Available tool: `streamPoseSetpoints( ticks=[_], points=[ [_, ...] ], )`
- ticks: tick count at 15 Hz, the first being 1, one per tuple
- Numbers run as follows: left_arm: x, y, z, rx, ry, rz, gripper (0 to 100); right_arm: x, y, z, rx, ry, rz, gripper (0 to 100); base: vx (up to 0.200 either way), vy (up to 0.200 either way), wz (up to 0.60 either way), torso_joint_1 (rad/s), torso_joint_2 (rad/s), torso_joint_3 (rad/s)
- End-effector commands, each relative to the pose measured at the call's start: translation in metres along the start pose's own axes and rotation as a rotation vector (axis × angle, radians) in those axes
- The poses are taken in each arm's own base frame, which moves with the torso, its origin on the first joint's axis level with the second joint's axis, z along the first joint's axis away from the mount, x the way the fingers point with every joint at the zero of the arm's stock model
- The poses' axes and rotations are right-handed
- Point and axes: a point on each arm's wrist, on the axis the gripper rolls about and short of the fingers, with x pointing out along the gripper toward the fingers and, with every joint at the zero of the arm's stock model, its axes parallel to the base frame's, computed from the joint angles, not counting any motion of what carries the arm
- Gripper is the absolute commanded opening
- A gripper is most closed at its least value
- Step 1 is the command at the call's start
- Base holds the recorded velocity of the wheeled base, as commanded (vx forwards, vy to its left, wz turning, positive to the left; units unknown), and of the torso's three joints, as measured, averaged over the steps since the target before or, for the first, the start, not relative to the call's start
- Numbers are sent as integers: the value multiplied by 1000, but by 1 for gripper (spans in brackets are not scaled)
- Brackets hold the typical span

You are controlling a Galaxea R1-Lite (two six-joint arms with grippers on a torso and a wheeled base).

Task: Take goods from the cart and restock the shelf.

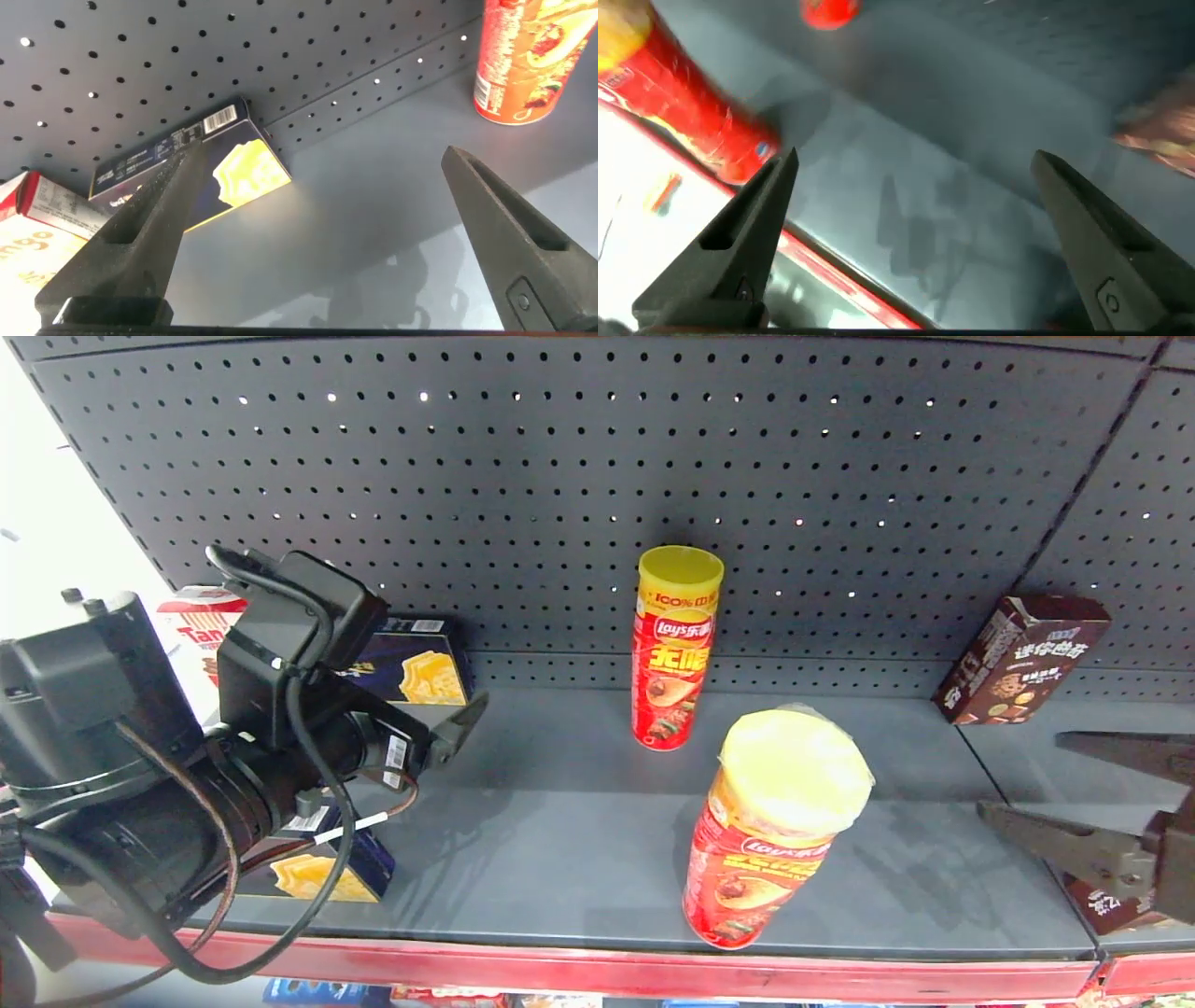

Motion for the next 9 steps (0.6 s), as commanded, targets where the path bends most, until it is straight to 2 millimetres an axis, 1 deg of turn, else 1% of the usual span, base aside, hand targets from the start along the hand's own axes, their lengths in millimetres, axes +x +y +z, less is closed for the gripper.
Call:
streamPoseSetpoints(
  ticks=[1,2,5,9],
  points=[
    [1,-1,-2,2,8,-2,100,45,10,-7,-26,131,103,100,0,0,0,0,0,0],
    [1,-1,-2,4,8,-2,100,51,14,-9,-32,148,128,100,0,0,0,0,0,0],
    [1,-1,-2,6,4,0,100,58,24,-11,-48,172,176,100,0,0,0,0,0,0],
    [2,-1,-1,6,-1,1,100,66,27,-14,-54,196,186,100,0,0,0,0,0,0]
  ],
)
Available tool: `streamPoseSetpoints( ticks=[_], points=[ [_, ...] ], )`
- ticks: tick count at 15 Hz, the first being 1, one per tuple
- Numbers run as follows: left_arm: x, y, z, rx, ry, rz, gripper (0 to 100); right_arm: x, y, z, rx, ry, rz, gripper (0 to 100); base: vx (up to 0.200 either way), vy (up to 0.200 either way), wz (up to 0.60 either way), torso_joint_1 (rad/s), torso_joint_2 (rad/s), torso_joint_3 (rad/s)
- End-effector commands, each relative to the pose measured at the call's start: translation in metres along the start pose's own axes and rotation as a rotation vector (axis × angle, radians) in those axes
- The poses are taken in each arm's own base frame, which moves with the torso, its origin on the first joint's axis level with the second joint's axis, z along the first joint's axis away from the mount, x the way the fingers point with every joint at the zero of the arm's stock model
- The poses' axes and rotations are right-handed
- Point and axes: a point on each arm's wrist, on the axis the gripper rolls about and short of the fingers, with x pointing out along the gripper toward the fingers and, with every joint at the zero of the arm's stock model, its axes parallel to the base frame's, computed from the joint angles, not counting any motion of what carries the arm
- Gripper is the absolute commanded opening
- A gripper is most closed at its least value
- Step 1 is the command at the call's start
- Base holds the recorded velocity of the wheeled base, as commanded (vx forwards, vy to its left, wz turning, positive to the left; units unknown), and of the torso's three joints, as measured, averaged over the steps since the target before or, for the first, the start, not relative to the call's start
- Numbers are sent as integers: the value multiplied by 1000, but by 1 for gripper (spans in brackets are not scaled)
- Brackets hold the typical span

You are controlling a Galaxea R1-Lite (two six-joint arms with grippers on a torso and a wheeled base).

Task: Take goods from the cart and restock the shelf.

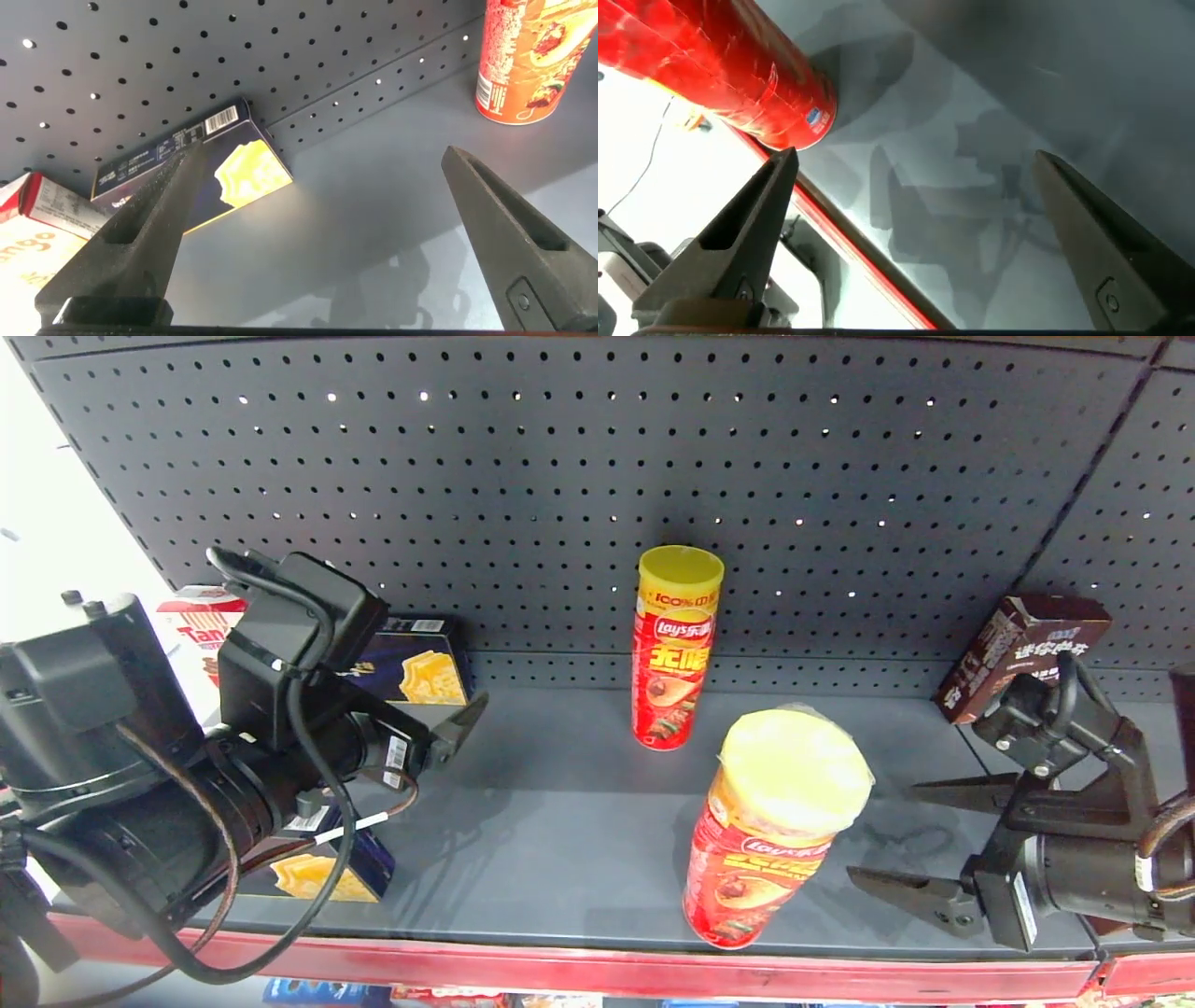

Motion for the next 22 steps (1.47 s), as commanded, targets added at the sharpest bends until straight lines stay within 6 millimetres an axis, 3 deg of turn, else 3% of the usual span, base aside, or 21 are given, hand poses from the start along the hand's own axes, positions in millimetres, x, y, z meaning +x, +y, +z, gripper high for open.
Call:
streamPoseSetpoints(
  ticks=[1,11,17,22],
  points=[
    [2,-1,-1,2,3,-1,100,7,0,-1,0,17,8,100,0,0,0,0,0,0],
    [3,-1,0,2,-3,0,100,33,9,11,-36,23,63,100,0,0,0,0,0,0],
    [3,-1,0,1,-5,2,100,28,8,7,-30,18,51,100,0,0,0,0,0,0],
    [3,-1,-1,1,-4,2,100,42,10,12,-39,24,66,100,0,0,0,0,0,0]
  ],
)
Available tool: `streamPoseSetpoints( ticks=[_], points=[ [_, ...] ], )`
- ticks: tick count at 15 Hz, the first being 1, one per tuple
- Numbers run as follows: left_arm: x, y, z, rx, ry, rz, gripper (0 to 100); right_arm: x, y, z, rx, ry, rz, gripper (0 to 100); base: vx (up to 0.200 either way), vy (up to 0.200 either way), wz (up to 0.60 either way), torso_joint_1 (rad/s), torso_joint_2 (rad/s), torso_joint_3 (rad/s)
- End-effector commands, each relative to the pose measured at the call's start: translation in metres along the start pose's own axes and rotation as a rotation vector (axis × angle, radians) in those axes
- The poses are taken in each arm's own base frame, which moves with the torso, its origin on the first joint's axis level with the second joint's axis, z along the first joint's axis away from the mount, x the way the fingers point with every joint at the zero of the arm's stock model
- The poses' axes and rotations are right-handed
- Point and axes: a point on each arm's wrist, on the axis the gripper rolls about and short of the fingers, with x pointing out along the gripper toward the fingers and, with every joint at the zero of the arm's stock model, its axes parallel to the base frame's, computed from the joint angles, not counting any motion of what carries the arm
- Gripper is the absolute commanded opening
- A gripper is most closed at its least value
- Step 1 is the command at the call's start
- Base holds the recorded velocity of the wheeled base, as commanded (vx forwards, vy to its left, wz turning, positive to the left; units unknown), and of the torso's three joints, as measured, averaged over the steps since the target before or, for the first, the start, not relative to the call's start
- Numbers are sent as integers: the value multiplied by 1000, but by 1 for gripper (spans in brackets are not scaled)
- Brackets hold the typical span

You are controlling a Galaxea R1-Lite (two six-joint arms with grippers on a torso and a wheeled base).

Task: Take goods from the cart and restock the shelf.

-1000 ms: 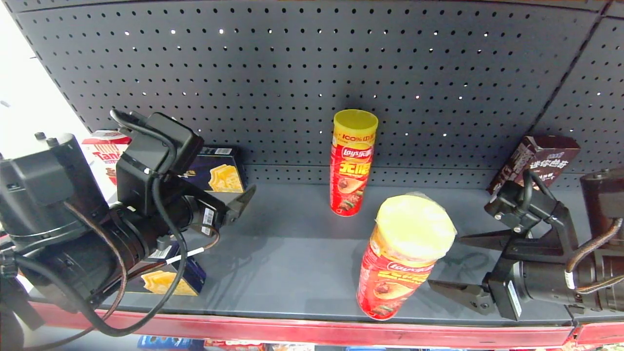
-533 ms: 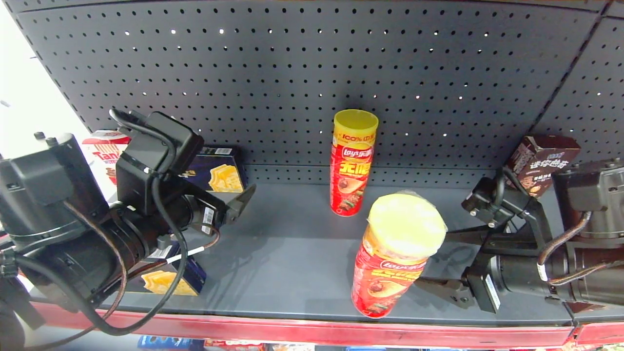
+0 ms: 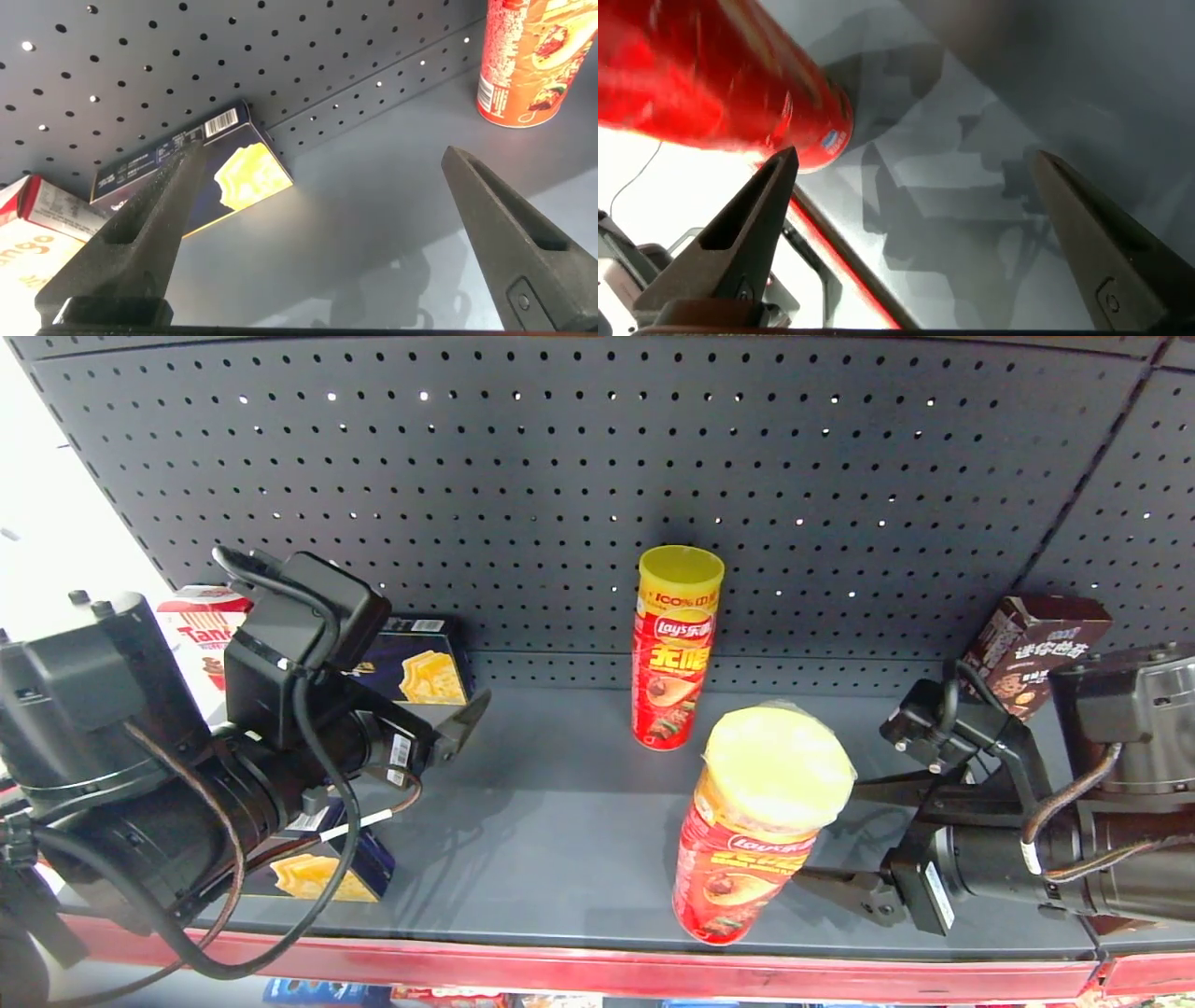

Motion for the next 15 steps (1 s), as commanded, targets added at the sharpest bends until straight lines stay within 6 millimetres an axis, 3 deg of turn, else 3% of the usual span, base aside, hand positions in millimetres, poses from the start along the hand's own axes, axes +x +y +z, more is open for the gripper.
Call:
streamPoseSetpoints(
  ticks=[1,15],
  points=[
    [1,0,-1,1,3,0,100,6,2,3,-8,0,13,100,0,0,0,0,0,0],
    [2,-1,-2,2,6,-3,100,17,7,11,-21,-6,31,100,0,0,0,0,0,0]
  ],
)
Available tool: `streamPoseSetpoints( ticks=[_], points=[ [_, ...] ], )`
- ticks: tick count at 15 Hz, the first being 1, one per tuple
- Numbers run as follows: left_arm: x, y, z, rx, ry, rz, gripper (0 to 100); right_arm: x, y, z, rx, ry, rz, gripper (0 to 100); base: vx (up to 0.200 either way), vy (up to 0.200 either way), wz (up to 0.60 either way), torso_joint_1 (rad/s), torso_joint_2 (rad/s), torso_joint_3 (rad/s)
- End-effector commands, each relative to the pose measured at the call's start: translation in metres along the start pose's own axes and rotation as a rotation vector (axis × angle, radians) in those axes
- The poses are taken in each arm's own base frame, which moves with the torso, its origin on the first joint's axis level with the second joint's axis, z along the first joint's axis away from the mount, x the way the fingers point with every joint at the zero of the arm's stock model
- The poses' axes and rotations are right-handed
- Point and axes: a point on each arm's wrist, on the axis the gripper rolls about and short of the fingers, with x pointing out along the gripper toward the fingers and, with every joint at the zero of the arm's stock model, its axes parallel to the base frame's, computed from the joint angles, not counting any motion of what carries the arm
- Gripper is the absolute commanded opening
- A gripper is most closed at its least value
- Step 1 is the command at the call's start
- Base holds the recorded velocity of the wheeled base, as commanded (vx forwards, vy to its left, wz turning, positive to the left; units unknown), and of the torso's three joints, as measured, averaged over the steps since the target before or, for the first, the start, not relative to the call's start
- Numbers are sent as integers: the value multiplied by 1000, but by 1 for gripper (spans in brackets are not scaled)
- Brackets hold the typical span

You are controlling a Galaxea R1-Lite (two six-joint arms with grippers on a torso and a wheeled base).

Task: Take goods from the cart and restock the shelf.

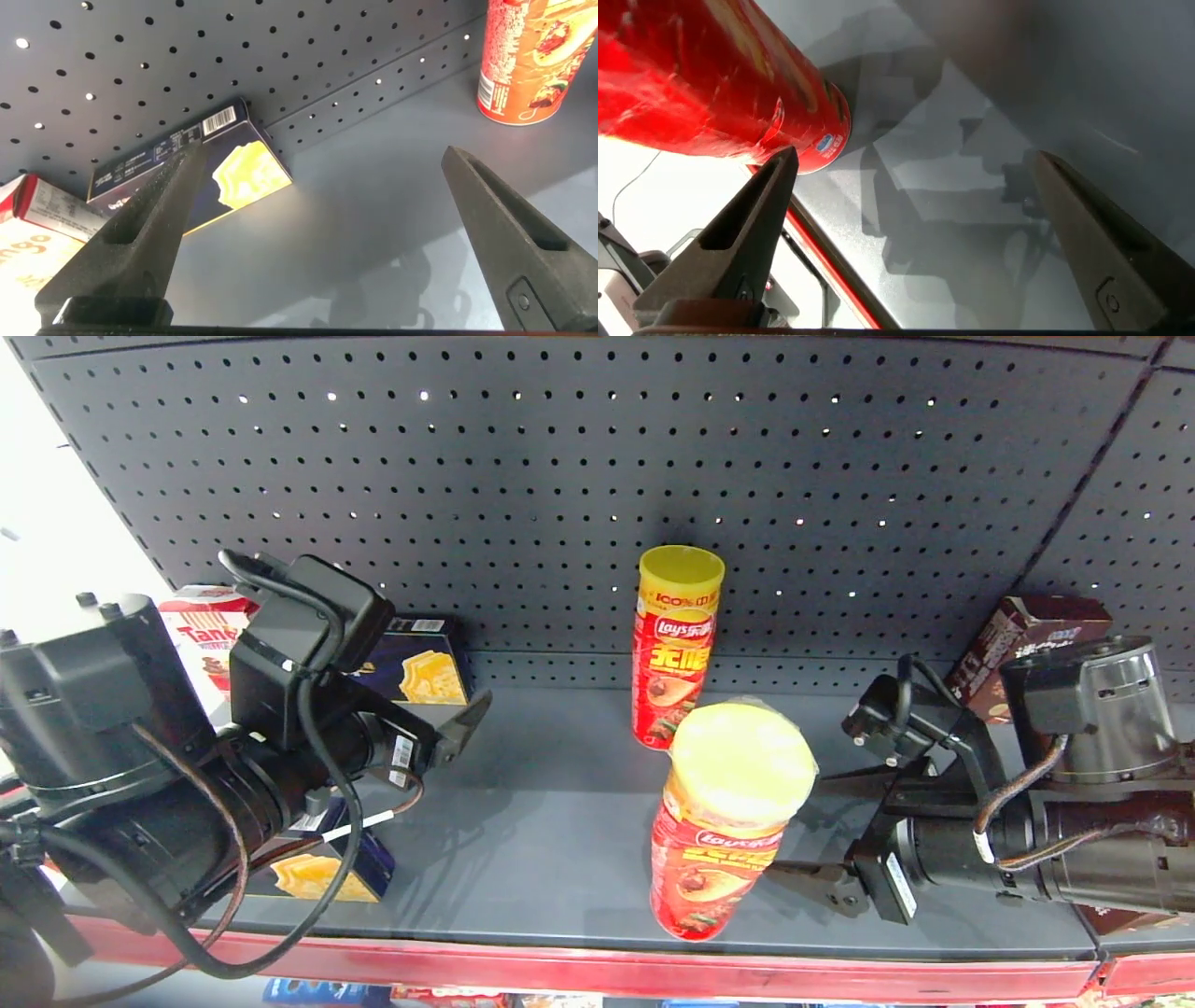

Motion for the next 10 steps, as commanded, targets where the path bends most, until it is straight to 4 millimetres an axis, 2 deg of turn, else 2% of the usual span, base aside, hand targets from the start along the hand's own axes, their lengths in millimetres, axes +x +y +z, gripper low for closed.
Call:
streamPoseSetpoints(
  ticks=[1,10],
  points=[
    [1,0,0,0,1,0,100,6,1,0,-3,10,10,100,0,0,0,0,0,0],
    [1,0,-1,1,3,0,100,18,6,9,-19,0,32,100,0,0,0,0,0,0]
  ],
)
